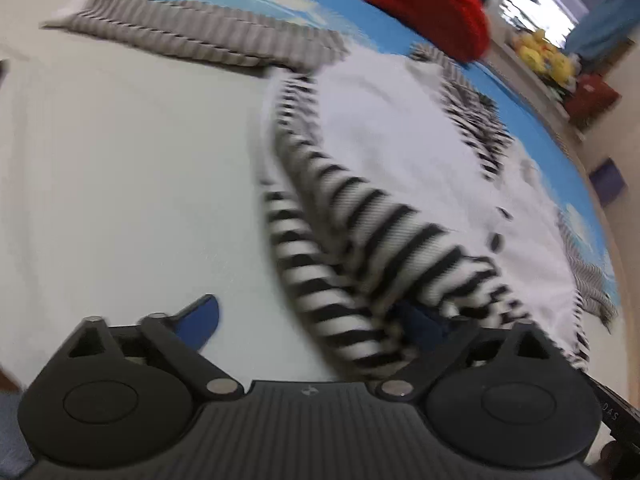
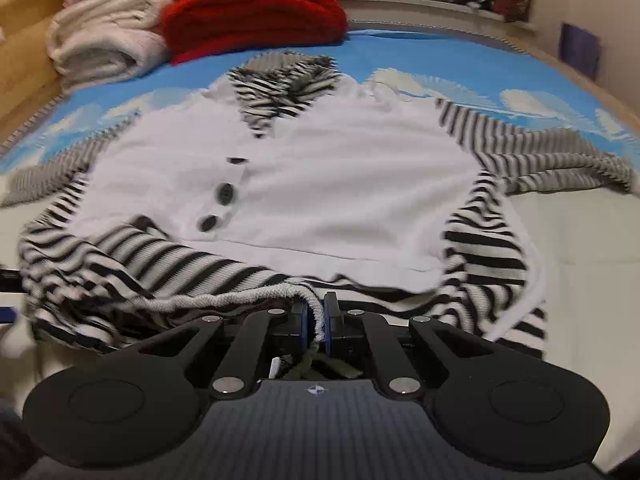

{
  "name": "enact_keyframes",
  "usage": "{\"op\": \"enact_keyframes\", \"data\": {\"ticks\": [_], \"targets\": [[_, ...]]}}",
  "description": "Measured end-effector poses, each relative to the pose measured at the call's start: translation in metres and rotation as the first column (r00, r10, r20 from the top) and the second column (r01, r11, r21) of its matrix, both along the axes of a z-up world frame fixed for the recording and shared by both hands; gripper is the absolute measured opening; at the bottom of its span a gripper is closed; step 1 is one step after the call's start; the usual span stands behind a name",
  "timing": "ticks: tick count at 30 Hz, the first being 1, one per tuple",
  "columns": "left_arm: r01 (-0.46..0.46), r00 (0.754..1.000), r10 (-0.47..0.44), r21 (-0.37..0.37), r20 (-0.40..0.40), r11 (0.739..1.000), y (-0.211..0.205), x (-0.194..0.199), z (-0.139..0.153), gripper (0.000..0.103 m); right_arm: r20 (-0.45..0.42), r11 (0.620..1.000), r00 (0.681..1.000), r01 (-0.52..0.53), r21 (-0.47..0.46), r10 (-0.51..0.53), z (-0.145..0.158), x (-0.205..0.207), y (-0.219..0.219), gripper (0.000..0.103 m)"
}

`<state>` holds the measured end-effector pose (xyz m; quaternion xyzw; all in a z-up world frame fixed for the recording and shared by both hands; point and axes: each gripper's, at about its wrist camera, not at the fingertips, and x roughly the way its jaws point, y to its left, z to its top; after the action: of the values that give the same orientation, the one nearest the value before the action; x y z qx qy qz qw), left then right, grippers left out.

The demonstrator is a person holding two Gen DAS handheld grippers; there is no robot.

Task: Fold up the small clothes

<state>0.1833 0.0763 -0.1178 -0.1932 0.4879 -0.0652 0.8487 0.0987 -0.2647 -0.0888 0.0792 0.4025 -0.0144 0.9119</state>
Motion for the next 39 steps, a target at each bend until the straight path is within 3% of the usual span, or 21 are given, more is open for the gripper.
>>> {"op": "enact_keyframes", "data": {"ticks": [1,2,3,5,7,9,12,14,16,22,24,26,27,28,29,30,31,34,36,38,39], "targets": [[0.037,0.999,-0.037,-0.040,-0.008,0.999,-0.005,0.004,0.000,0.050,0.006,0.999,1.000,-0.021,0.047,0.020,0.003,-0.002,-0.003,0.011],[0.072,0.997,-0.073,-0.062,-0.024,0.996,-0.012,0.009,0.000,0.007,0.010,0.995,0.999,-0.035,0.093,0.034,0.006,-0.004,-0.006,0.023],[0.085,0.995,-0.086,-0.032,-0.040,0.996,-0.018,0.012,0.002,0.004,0.016,0.986,0.999,-0.042,0.162,0.040,0.011,-0.008,-0.014,0.034],[0.111,0.994,-0.111,0.057,-0.016,0.992,-0.024,0.011,0.017,0.004,0.052,0.957,0.998,0.004,0.289,-0.020,0.023,-0.024,-0.037,0.043],[0.128,0.991,-0.133,0.126,0.032,0.984,-0.015,0.002,0.038,0.004,0.105,0.928,0.982,0.111,0.356,-0.158,0.038,-0.049,-0.072,0.050],[0.119,0.989,-0.136,0.230,0.061,0.966,0.006,-0.007,0.049,0.004,0.137,0.916,0.944,0.246,0.316,-0.301,0.046,-0.069,-0.104,0.050],[0.090,0.995,-0.098,0.302,0.013,0.949,0.037,-0.013,0.036,0.004,0.060,0.912,0.919,0.375,0.167,-0.389,0.034,-0.075,-0.129,0.047],[0.080,0.996,-0.088,0.283,0.016,0.956,0.047,-0.020,0.029,0.004,-0.040,0.914,0.931,0.364,0.181,-0.363,0.018,-0.073,-0.134,0.044],[0.075,0.996,-0.084,0.268,0.023,0.961,0.045,-0.026,0.022,0.004,-0.085,0.919,0.943,0.333,0.210,-0.322,0.009,-0.073,-0.128,0.044],[0.117,0.990,-0.134,0.275,0.042,0.954,0.028,-0.027,0.015,0.004,0.054,0.969,0.974,0.214,0.122,-0.222,0.028,-0.062,-0.089,0.044],[0.118,0.991,-0.132,0.266,0.037,0.957,0.029,-0.027,0.012,0.004,0.023,0.977,0.984,0.171,0.125,-0.176,0.022,-0.047,-0.080,0.049],[0.118,0.991,-0.131,0.262,0.032,0.958,0.028,-0.025,0.009,0.004,-0.066,0.982,0.990,0.135,0.129,-0.127,0.005,-0.032,-0.071,0.051],[0.119,0.991,-0.132,0.264,0.032,0.957,0.028,-0.025,0.009,0.004,-0.115,0.986,0.986,0.131,0.101,-0.119,-0.007,-0.027,-0.066,0.048],[0.119,0.991,-0.133,0.264,0.035,0.957,0.029,-0.026,0.009,0.004,-0.145,0.992,0.983,0.120,0.046,-0.113,-0.017,-0.026,-0.060,0.038],[0.117,0.990,-0.133,0.263,0.042,0.958,0.029,-0.028,0.011,0.004,-0.154,0.995,0.983,0.103,-0.017,-0.104,-0.021,-0.028,-0.056,0.003],[0.118,0.989,-0.136,0.260,0.050,0.958,0.031,-0.032,0.013,0.004,-0.144,0.993,0.986,0.076,-0.089,-0.088,-0.018,-0.033,-0.053,0.000],[0.121,0.989,-0.139,0.256,0.056,0.959,0.033,-0.037,0.016,0.004,-0.141,0.992,0.986,0.075,-0.101,-0.089,-0.011,-0.040,-0.056,0.000],[0.153,0.986,-0.163,0.218,0.029,0.964,0.036,-0.048,0.013,0.004,-0.109,0.990,0.985,0.128,-0.063,-0.134,0.012,-0.070,-0.083,0.000],[0.166,0.984,-0.176,0.276,0.012,0.947,0.028,-0.052,0.007,0.004,-0.148,0.984,0.975,0.152,-0.090,-0.164,0.001,-0.083,-0.098,0.000],[0.164,0.984,-0.175,0.311,0.008,0.936,0.026,-0.050,0.005,0.004,-0.191,0.939,0.947,0.200,-0.281,-0.259,-0.018,-0.081,-0.101,0.000],[0.153,0.986,-0.165,0.303,0.013,0.941,0.028,-0.049,0.007,0.005,-0.186,0.932,0.948,0.192,-0.309,-0.257,-0.019,-0.079,-0.099,0.000]]}}
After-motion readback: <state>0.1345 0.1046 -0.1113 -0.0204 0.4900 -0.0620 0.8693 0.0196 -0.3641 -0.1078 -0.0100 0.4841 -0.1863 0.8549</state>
